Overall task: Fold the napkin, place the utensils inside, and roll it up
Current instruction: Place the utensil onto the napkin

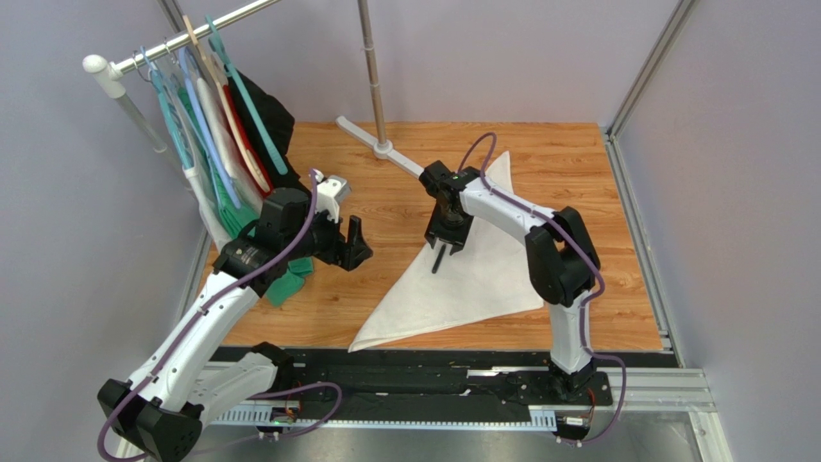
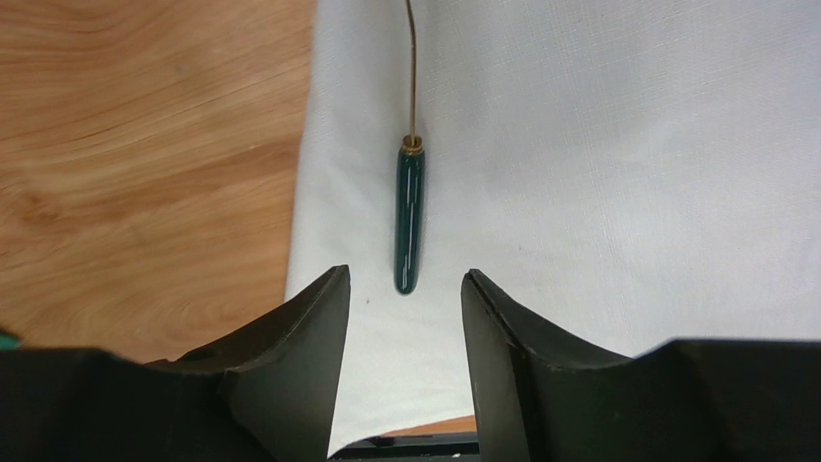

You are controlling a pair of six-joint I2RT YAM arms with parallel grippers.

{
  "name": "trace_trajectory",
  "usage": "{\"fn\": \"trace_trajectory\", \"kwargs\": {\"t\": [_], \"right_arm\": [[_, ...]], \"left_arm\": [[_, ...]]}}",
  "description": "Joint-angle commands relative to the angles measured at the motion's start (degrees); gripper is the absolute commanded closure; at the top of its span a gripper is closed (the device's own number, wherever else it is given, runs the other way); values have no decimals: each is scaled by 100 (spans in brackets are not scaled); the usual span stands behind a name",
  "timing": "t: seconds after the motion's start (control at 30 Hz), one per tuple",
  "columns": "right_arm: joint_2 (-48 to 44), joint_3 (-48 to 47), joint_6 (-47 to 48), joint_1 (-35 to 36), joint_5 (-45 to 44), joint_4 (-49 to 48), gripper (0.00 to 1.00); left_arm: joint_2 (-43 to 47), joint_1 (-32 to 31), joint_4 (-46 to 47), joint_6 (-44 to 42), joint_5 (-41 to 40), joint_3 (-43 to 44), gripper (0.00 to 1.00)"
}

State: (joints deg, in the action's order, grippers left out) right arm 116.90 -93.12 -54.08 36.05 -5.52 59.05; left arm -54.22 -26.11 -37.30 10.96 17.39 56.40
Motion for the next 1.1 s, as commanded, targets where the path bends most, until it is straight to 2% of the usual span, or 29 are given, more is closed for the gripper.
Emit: {"fn": "trace_trajectory", "kwargs": {"t": [0.0,0.17,0.27,0.37,0.63,0.8,1.07], "right_arm": [[-896,-75,354,-238,-142,-148,49],[-1407,118,845,-678,-467,-323,55],[-1434,312,1101,-871,-441,-727,60],[-1232,330,1321,-1100,-214,-1043,63],[-520,110,1673,-1487,473,-1597,69],[-317,180,1586,-1487,833,-1879,70],[-642,821,1366,-1803,912,-2239,70]], "left_arm": [[95,27,135,-138,-235,-33,13],[87,-69,161,-121,-648,-50,16],[-106,-674,188,177,-1349,20,18],[-440,-1159,380,606,-1536,90,18],[-1907,-1695,1680,1391,-1598,151,23],[-2969,-1959,1884,1391,-1695,599,26],[-3789,-2258,1998,1216,-1869,1013,33]]}}
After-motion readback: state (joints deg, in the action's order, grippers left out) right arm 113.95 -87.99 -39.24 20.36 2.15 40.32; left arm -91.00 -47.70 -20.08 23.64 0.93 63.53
